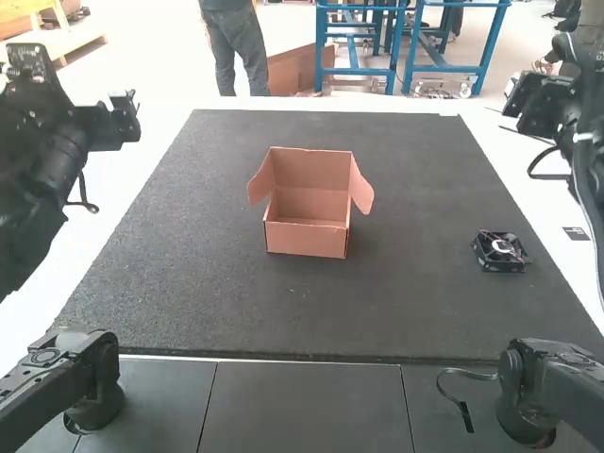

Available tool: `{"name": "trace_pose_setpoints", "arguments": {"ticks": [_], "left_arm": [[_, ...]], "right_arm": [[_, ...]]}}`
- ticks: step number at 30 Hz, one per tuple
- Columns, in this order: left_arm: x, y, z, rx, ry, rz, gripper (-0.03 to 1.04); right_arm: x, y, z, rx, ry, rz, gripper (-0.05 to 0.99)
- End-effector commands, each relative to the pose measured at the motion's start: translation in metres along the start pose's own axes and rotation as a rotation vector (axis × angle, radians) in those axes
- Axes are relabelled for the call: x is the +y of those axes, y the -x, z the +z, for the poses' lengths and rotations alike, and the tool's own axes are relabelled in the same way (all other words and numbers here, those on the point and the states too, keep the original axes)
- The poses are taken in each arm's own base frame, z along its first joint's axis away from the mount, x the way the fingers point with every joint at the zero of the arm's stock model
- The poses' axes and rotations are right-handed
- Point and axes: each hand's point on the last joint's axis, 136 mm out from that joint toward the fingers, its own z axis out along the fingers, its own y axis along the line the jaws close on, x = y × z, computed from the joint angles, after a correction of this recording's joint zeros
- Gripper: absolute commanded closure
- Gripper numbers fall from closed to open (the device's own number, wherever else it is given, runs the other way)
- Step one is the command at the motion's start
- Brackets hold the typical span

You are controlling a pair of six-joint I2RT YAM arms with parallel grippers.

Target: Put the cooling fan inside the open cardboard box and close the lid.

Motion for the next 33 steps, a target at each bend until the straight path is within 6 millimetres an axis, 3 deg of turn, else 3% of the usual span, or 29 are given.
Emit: {"name": "trace_pose_setpoints", "arguments": {"ticks": [1, 5, 8, 10, 13, 15, 20, 27, 29, 33], "left_arm": [[0.003, 0.027, 0.028, 0.06, 0.038, 0.026, 0.04], [-0.017, 0.013, 0.066, 0.243, -0.039, 0.065, 0.04], [-0.022, 0.013, 0.085, 0.274, -0.044, 0.076, 0.04], [-0.026, 0.007, 0.095, 0.306, -0.052, 0.082, 0.04], [-0.041, -0.007, 0.101, 0.366, -0.103, 0.092, 0.04], [-0.055, -0.018, 0.098, 0.406, -0.156, 0.095, 0.04], [-0.103, -0.021, 0.084, 0.413, -0.301, 0.097, 0.04], [-0.172, -0.041, 0.052, 0.478, -0.498, 0.129, 0.04], [-0.182, -0.047, 0.045, 0.509, -0.528, 0.144, 0.04], [-0.185, -0.052, 0.042, 0.54, -0.529, 0.164, 0.04]], "right_arm": [[-0.006, 0.031, 0.015, 0.023, -0.067, 0.113, 0.01], [0.012, 0.017, 0.038, 0.223, -0.004, 0.177, 0.01], [0.014, 0.024, 0.048, 0.262, -0.003, 0.121, 0.01], [0.017, 0.027, 0.056, 0.292, -0.002, 0.117, 0.01], [0.018, 0.015, 0.065, 0.389, -0.016, 0.104, 0.01], [0.014, 0.003, 0.068, 0.452, -0.023, 0.015, 0.01], [-0.008, -0.017, 0.072, 0.533, -0.064, -0.284, 0.01], [-0.05, -0.083, 0.061, 0.761, -0.083, -0.461, 0.02], [-0.067, -0.097, 0.062, 0.808, -0.107, -0.467, 0.02], [-0.104, -0.129, 0.068, 0.921, -0.132, -0.396, 0.02]]}}
